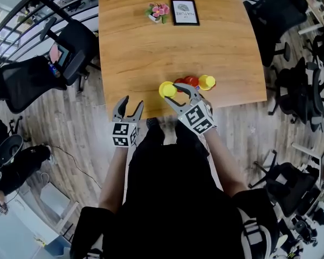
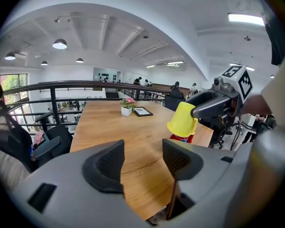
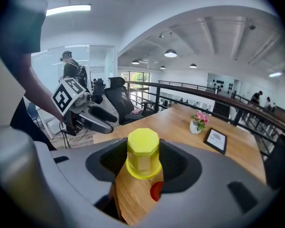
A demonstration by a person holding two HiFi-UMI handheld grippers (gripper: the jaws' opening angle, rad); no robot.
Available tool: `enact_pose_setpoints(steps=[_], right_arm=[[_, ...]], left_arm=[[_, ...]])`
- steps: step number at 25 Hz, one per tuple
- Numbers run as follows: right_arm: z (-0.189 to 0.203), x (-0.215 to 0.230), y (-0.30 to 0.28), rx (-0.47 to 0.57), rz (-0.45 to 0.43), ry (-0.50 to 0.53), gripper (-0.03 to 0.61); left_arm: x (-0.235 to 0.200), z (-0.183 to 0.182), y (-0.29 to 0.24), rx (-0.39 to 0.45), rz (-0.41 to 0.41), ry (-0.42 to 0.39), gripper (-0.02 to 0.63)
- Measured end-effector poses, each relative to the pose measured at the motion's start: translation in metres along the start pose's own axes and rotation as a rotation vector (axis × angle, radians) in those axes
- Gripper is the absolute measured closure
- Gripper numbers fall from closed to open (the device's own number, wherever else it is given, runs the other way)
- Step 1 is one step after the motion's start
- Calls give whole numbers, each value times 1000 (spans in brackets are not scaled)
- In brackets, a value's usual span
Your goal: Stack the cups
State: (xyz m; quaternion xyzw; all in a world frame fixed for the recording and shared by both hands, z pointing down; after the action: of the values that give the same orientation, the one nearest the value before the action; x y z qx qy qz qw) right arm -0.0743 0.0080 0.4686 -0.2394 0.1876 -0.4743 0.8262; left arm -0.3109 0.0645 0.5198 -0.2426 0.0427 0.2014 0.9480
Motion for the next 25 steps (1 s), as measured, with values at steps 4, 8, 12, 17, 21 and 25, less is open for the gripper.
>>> enact_pose_setpoints(steps=[4, 8, 12, 17, 21, 25], right_arm=[[-6, 10, 26, -35, 27, 45, 356], [-3, 25, 45, -54, 40, 56, 356], [6, 41, 57, -64, 62, 32, 356], [21, 62, 67, -65, 76, -11, 356], [37, 77, 73, -70, 93, -35, 356], [45, 89, 77, -74, 96, -53, 354]], left_arm=[[14, -6, -11, 9, 10, 0, 344], [26, -9, -18, 14, 6, 2, 344], [34, -10, -24, 9, 0, 6, 344], [45, -10, -34, 5, -4, 15, 344], [56, -15, -43, 9, 0, 8, 344], [63, -21, -50, 10, -2, 2, 344]])
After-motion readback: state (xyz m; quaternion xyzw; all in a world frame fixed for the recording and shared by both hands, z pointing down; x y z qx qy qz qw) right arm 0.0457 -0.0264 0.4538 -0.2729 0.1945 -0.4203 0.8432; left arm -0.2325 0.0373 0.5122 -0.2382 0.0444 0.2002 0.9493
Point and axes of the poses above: the fingertips, and each gripper's own axes: y backward along the fingers, x to its right, z out of its underside, the point moved 10 cm from there along y, backward along the fingers, and after that the axes turned 1 degree about y, right-handed, at the moved point
